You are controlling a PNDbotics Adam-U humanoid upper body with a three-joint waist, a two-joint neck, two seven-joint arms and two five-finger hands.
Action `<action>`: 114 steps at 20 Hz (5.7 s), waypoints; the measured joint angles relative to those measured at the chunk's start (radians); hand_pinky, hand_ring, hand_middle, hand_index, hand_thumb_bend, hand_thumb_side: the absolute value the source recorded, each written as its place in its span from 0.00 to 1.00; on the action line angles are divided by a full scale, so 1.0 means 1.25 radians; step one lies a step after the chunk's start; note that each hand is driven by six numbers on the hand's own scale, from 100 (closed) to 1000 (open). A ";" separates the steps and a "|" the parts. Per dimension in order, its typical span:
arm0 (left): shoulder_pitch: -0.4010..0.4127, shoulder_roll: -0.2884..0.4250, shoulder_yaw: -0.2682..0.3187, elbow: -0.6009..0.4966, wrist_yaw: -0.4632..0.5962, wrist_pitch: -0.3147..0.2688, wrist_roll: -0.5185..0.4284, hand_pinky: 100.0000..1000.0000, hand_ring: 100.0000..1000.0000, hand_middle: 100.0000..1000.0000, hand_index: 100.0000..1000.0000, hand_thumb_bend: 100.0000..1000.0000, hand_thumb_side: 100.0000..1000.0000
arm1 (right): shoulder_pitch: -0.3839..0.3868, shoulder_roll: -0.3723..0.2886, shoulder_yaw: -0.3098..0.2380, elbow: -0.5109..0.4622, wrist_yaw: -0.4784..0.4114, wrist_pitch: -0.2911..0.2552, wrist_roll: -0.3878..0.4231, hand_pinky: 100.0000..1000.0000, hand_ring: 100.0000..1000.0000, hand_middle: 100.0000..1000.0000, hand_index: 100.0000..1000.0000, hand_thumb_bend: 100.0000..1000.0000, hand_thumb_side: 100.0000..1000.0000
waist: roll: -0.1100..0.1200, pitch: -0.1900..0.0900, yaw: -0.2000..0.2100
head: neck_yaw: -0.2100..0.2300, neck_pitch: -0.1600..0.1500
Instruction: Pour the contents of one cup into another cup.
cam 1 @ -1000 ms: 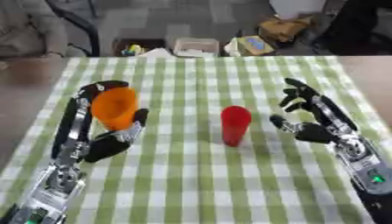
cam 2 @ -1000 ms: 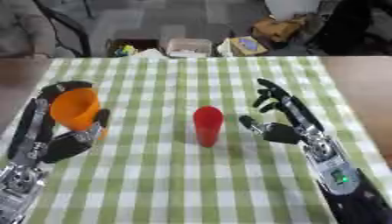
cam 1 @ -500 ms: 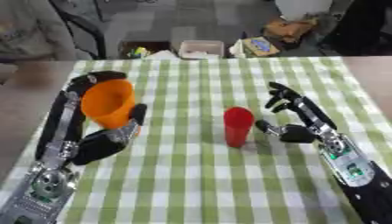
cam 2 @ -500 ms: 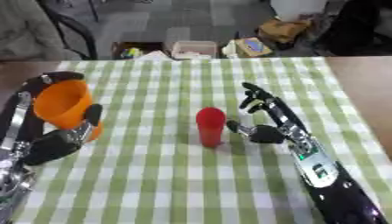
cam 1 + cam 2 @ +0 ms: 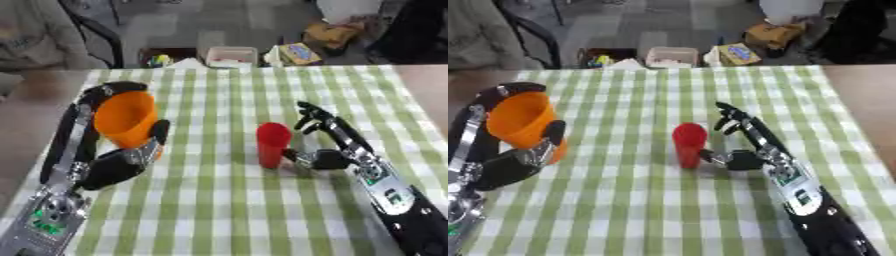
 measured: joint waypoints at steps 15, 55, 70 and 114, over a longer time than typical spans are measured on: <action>0.002 -0.001 0.000 0.000 0.000 -0.003 -0.004 0.20 0.42 0.08 0.55 0.00 0.20 | -0.023 0.022 0.005 0.040 0.048 -0.023 -0.003 0.64 0.94 0.56 1.00 0.57 0.33 | 0.001 0.000 0.009 | -0.004 0.000; -0.001 -0.002 -0.002 0.000 0.011 -0.009 -0.011 0.20 0.42 0.08 0.55 0.00 0.22 | -0.061 0.068 0.025 0.061 0.096 -0.047 0.002 0.64 0.94 0.54 1.00 0.55 0.32 | 0.000 0.000 0.027 | -0.006 0.000; -0.004 -0.008 -0.005 0.000 0.012 -0.009 -0.012 0.20 0.42 0.08 0.55 0.00 0.24 | -0.071 0.092 0.026 0.078 0.102 -0.045 -0.013 0.54 0.84 0.29 0.94 0.52 0.29 | 0.003 0.000 0.033 | -0.008 0.000; -0.041 0.151 -0.009 -0.144 0.181 0.055 -0.089 0.21 0.42 0.08 0.55 0.00 0.22 | -0.042 0.073 0.096 0.005 0.027 -0.053 -0.034 0.23 0.40 0.00 0.75 0.00 0.00 | 0.009 -0.007 0.028 | -0.020 0.000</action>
